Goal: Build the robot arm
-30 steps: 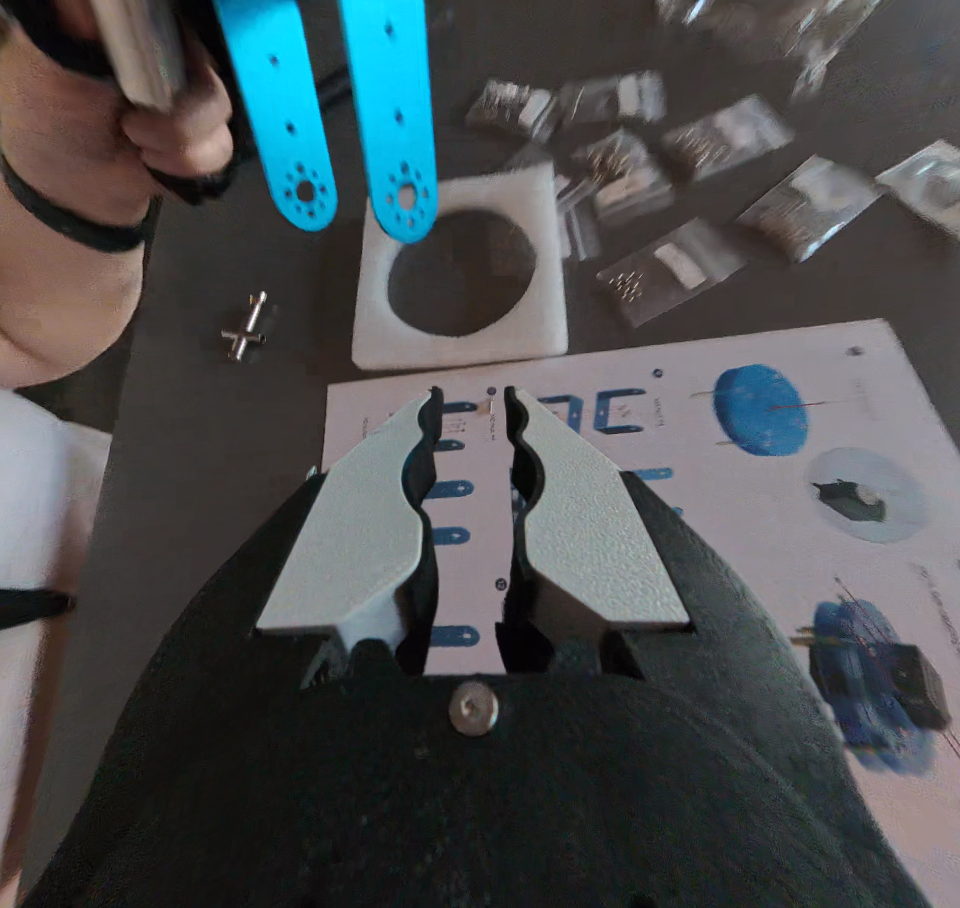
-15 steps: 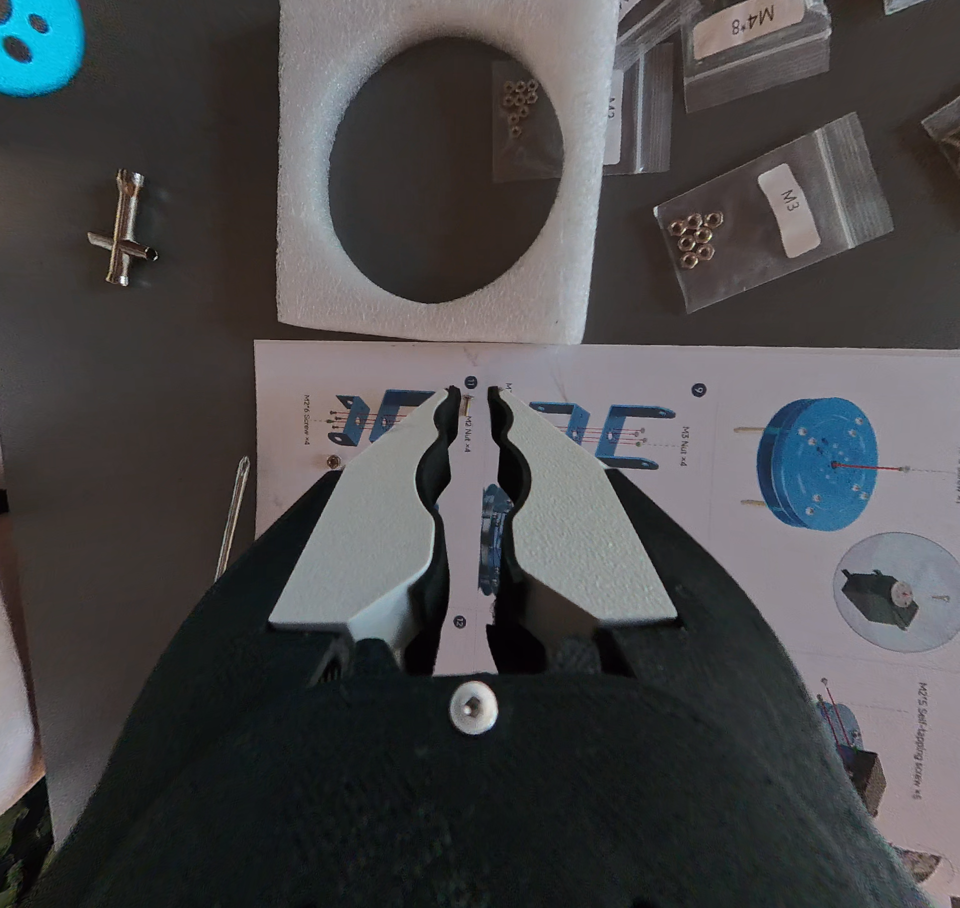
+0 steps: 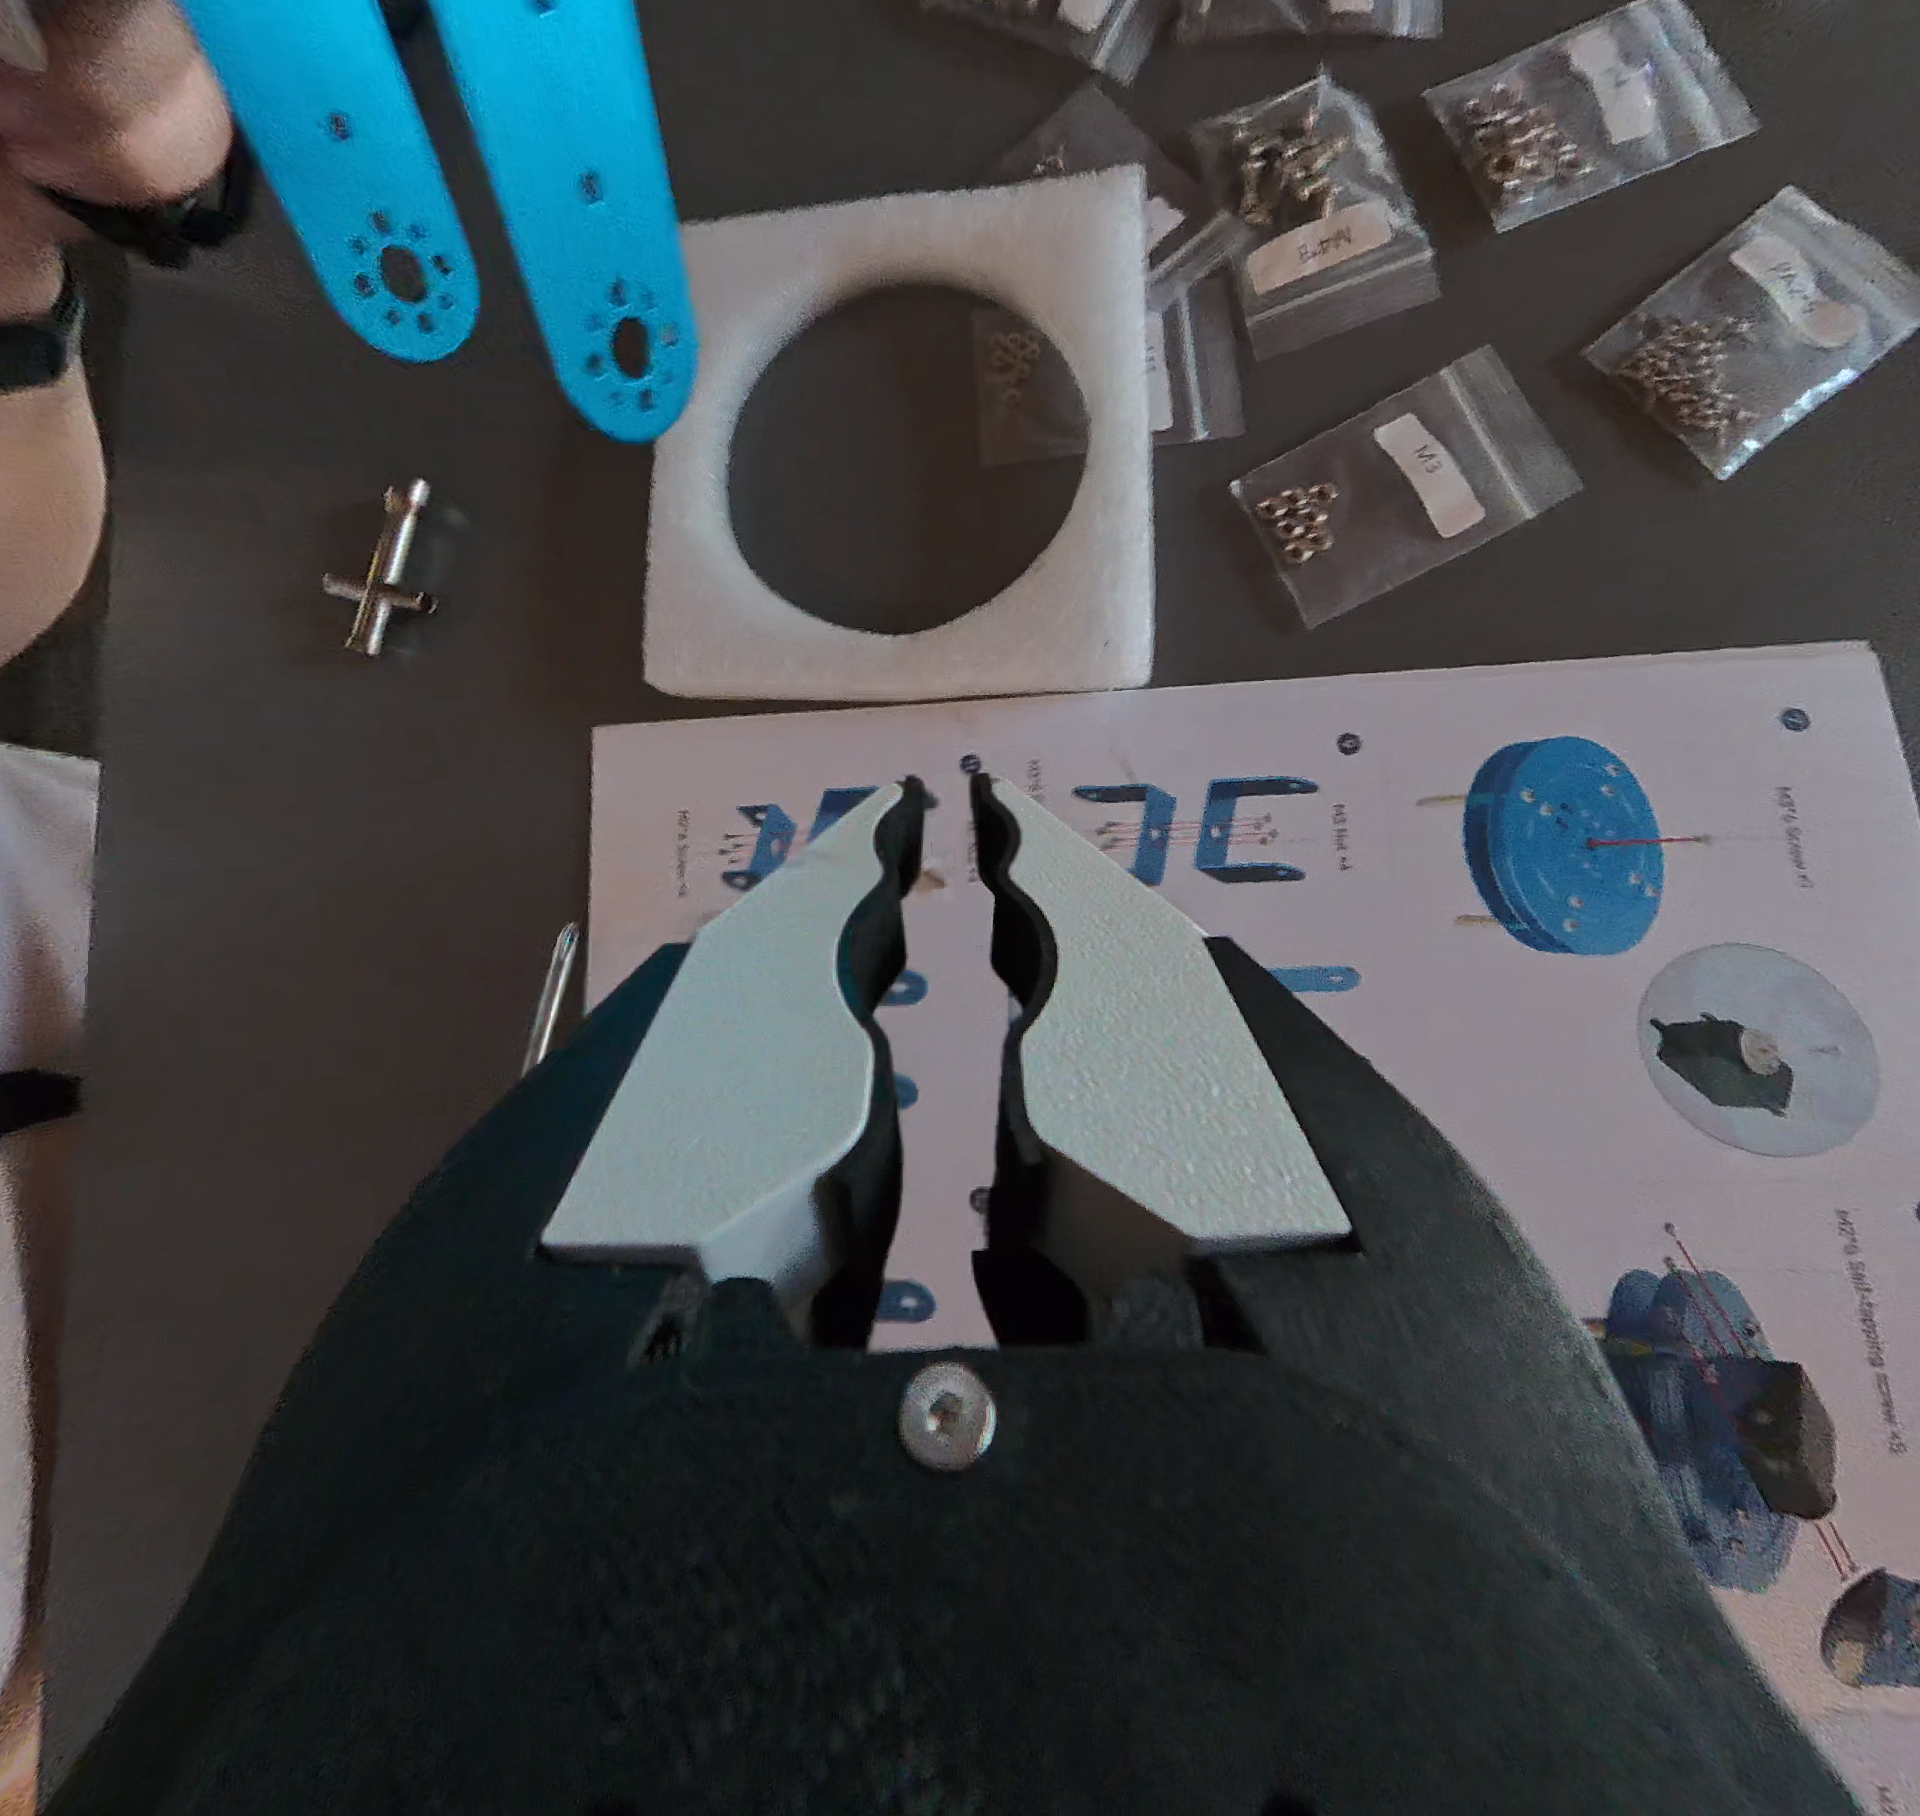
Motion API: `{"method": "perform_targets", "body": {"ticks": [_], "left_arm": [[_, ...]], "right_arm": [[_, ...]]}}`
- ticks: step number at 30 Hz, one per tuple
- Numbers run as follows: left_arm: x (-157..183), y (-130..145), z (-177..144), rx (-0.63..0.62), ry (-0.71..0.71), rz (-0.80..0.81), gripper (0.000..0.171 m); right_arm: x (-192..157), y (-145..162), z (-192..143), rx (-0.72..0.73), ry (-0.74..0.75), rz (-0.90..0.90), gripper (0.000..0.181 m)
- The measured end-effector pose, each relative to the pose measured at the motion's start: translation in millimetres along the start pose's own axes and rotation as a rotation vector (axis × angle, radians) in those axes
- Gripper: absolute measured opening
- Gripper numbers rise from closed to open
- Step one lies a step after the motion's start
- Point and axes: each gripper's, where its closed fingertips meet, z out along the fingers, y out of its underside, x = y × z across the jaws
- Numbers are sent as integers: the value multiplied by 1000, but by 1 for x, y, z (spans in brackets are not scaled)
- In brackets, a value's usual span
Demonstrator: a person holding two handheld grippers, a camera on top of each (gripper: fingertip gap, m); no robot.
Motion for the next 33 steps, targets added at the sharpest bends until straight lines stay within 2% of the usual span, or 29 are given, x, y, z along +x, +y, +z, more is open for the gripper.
{"method": "perform_targets", "body": {"ticks": [4, 7, 14, 16, 19, 22, 26, 33], "left_arm": [[7, 2, 8, -12, 35, -12, 26], [8, 5, 9, -24, 38, -12, 25], [9, 5, -2, -6, 44, -36, 26], [9, 4, -6, 3, 45, -39, 26], [9, 1, -8, 12, 52, -47, 25], [12, -1, -7, 14, 66, -51, 25], [15, -1, -5, 6, 79, -48, 25], [18, 3, -2, -6, 95, -60, 25]], "right_arm": [[-5, 25, 5, -179, 78, -342, 15], [-7, 20, 10, -203, 60, -489, 15], [13, 25, 7, -355, 8, -309, 16], [23, 25, 4, -349, 52, -254, 11], [17, 21, 5, -289, -16, -119, 8], [17, 22, 6, -281, -19, -53, 7], [8, 28, 10, -308, -35, -41, 7], [0, 28, 19, -323, -12, -136, 6]]}}
